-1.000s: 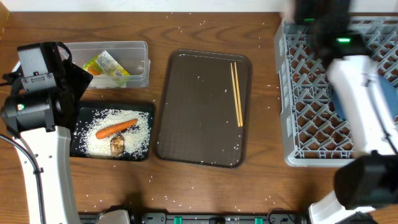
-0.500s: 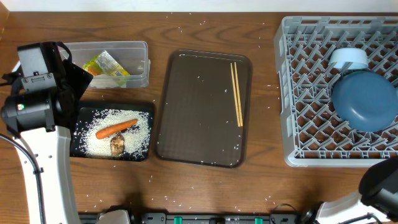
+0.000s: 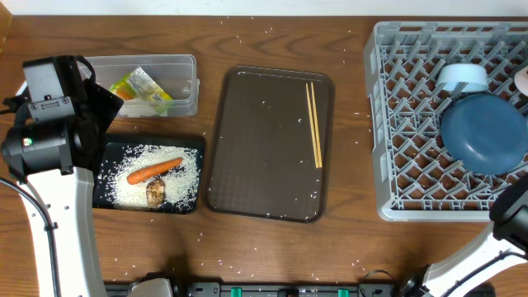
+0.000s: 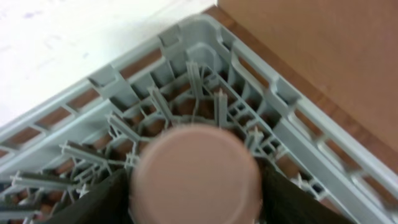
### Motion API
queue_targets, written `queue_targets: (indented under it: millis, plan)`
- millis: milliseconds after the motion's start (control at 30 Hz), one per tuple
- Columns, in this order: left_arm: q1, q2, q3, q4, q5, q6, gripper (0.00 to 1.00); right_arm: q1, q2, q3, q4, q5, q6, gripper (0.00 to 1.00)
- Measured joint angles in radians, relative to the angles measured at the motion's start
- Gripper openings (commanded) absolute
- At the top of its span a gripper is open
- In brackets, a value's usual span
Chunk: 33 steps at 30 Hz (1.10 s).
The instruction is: Sort waste into correct bins and load items into the dishwasher rack
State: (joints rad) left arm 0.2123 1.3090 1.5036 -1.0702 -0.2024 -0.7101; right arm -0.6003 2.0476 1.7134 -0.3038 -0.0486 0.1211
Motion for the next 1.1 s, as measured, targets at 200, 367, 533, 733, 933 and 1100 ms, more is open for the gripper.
queue_targets:
  millis: [200, 367, 533, 733, 933, 1100]
  plan:
    - [0.000, 0.000, 0.000, 0.000, 0.000, 0.000, 0.98, 0.000, 0.006, 0.000, 0.043, -0.004, -0.008, 0.79]
    - [0.000, 0.000, 0.000, 0.000, 0.000, 0.000, 0.98, 0.000, 0.006, 0.000, 0.011, -0.005, -0.019, 0.88]
    - [0.000, 0.000, 0.000, 0.000, 0.000, 0.000, 0.98, 0.029, 0.005, 0.000, -0.053, -0.014, -0.020, 0.95]
    - [0.000, 0.000, 0.000, 0.000, 0.000, 0.000, 0.98, 0.105, -0.054, 0.000, -0.112, 0.020, -0.017, 0.55]
    - [0.000, 0.000, 0.000, 0.000, 0.000, 0.000, 0.98, 0.109, -0.211, 0.000, -0.156, 0.148, 0.026, 0.05]
    - [0.000, 0.000, 0.000, 0.000, 0.000, 0.000, 0.98, 0.079, -0.273, 0.009, -0.278, 0.184, 0.075, 0.01]
